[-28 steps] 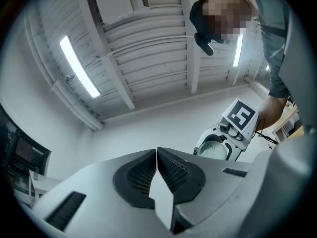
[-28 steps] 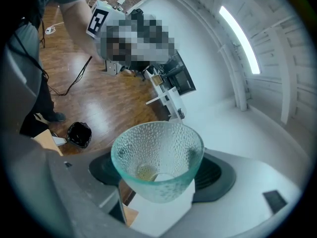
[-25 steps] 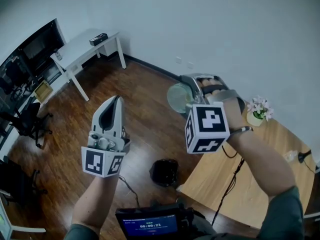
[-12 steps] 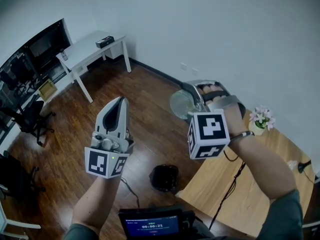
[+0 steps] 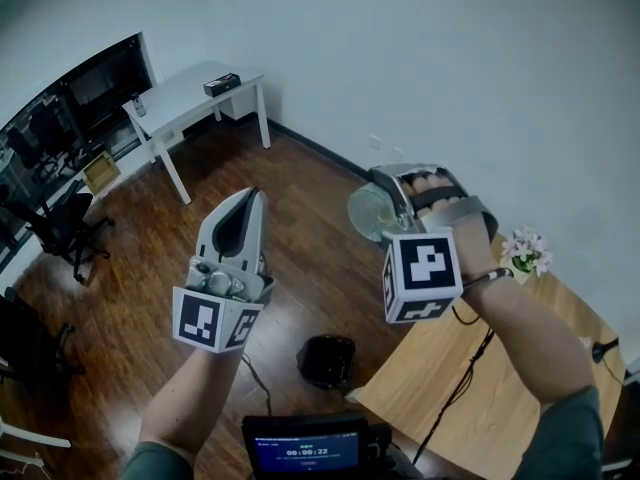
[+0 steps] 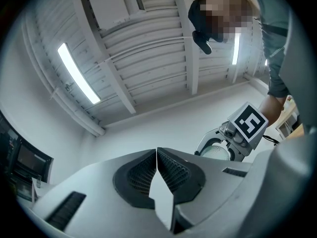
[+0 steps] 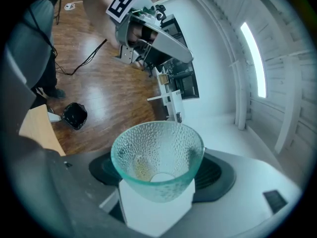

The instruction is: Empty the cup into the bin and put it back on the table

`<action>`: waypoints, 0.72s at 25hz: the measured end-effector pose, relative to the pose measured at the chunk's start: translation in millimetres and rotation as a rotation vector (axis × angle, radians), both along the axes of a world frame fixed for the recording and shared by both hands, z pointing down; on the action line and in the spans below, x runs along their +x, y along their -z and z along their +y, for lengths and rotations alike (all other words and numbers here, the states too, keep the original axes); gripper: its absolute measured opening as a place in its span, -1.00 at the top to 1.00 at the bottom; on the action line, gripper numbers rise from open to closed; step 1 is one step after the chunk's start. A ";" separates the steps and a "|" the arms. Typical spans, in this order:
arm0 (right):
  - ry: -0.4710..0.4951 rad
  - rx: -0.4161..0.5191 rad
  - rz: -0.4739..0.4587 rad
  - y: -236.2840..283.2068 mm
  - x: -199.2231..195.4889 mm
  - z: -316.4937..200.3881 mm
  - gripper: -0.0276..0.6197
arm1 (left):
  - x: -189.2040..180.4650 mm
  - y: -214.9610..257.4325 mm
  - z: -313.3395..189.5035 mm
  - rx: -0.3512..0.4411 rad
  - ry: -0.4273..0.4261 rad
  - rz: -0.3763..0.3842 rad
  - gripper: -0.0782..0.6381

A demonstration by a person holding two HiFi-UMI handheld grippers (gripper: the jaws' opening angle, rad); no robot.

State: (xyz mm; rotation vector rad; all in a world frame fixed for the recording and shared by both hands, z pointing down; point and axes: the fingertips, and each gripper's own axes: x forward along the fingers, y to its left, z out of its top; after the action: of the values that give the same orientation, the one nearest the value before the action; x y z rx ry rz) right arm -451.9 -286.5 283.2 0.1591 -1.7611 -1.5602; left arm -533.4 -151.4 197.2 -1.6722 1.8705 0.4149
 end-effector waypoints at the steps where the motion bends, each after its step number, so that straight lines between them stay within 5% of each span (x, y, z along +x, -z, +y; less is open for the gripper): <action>1: 0.007 0.012 0.006 0.9 -0.8 0.8 -0.31 | 0.3 0.4 0.6 0.000 -0.002 -0.002 0.78; 18: 0.048 0.088 0.069 3.0 -5.5 13.1 -0.31 | 0.4 -4.8 4.2 -0.013 -0.005 0.010 0.78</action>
State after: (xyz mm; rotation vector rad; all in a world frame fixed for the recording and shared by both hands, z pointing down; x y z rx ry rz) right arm -457.4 -273.4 280.2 0.1053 -1.6549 -1.6591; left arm -533.0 -147.1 202.0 -1.6863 1.8799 0.4146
